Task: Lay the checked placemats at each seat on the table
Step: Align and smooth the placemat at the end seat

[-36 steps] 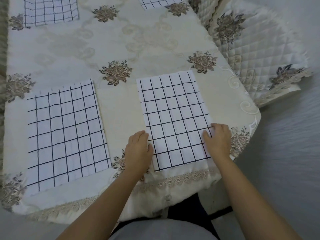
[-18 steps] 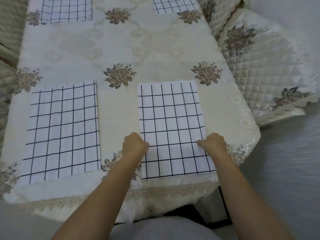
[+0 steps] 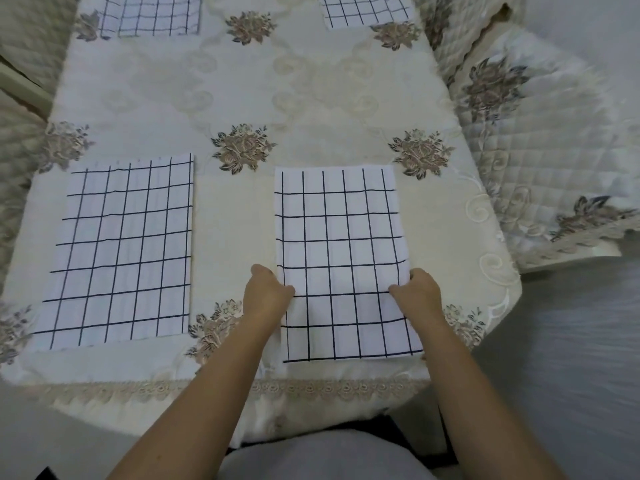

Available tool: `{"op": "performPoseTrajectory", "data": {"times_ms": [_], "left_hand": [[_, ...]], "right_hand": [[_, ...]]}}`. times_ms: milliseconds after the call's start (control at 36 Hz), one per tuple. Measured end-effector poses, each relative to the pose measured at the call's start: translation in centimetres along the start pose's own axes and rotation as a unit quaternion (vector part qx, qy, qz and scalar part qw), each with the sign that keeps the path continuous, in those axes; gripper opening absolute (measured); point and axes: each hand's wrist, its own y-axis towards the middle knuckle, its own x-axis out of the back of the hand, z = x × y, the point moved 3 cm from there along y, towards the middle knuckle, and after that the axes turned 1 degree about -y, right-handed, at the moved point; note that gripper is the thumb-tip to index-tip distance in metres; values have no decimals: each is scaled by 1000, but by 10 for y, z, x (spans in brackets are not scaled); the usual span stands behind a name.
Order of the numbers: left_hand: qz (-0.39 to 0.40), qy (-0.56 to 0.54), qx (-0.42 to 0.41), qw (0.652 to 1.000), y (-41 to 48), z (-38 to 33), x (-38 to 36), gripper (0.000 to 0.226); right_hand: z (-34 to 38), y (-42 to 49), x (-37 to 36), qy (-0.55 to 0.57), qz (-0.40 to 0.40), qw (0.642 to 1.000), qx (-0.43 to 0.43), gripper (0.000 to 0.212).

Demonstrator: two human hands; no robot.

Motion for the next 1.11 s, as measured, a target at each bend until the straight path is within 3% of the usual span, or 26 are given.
{"op": "performPoseTrajectory", "data": {"times_ms": [56,167,417,611,750,833,917,1111], "left_hand": [[9,9,-22,1000,2,-2,-3,16],[19,21,-47,998,4,-12,-15,21],[33,-11,-64,997,7,-47,-48,11],[6,-10,-76,997,13,-68,-58,12],[-15,-15,-65,998,19,-72,-55,22],[-27,-28,-54,998,21,-71,-51,9],[-42,-20,-52,998,21,-70,-47,16],[-56,-13,-60,997,21,-68,-46,24]], "right_hand": [[-2,5,2,7,0,1000,5,11],[-8,17,15,39,-19,999,3,20],[-15,51,54,46,-39,998,22,6],[-14,72,69,25,-49,998,33,35],[-4,77,71,27,-45,997,51,38],[3,78,68,32,-39,997,60,39],[10,78,63,28,-37,997,68,42],[7,80,61,25,-23,997,66,26]]}}
